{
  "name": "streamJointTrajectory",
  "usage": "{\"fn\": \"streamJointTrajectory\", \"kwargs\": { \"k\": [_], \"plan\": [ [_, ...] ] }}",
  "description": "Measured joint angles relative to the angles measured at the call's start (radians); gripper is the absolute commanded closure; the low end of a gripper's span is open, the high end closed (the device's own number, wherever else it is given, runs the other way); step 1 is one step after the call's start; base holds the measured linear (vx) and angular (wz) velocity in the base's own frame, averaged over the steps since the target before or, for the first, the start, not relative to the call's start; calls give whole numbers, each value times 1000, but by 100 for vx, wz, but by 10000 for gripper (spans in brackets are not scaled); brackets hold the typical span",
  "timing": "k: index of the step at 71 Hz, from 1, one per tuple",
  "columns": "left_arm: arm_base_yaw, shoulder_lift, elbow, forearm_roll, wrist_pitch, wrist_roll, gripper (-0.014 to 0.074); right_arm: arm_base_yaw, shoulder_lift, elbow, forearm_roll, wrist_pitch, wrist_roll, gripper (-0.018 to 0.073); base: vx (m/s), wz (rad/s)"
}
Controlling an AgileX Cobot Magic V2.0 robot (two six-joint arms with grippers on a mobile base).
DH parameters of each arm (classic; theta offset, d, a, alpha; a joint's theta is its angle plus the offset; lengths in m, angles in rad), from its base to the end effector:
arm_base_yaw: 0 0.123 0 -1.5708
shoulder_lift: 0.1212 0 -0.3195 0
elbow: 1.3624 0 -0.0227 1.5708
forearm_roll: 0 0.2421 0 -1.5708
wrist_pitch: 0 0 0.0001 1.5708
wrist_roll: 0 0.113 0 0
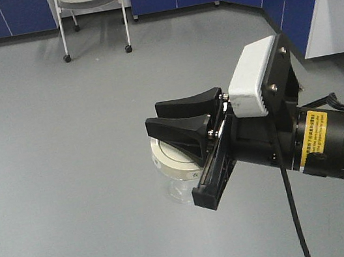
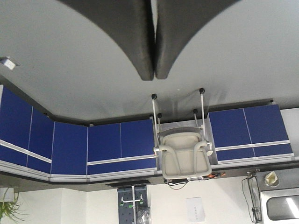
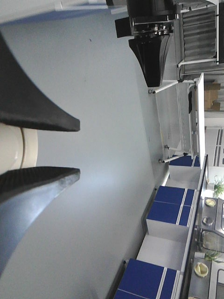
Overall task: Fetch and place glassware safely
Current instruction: 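Keep holding the jar while the base drives across the lab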
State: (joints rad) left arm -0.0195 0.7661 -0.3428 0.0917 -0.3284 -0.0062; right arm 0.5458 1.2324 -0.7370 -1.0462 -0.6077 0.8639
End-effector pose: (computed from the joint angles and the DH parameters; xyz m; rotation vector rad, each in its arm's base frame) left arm 0.1471 -0.0062 0.3112 0.1021 1.5765 0.0245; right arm 0.1936 0.1828 0.3525 -0.8986 1.4323 0.7657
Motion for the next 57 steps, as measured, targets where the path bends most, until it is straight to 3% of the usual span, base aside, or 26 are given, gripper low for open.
{"fn": "streamJointTrajectory", "kwargs": {
  "k": [57],
  "plan": [
    [0,0,0,0,0,0,603,0,0,0,0,1,0,559,59,4]
  ]
}}
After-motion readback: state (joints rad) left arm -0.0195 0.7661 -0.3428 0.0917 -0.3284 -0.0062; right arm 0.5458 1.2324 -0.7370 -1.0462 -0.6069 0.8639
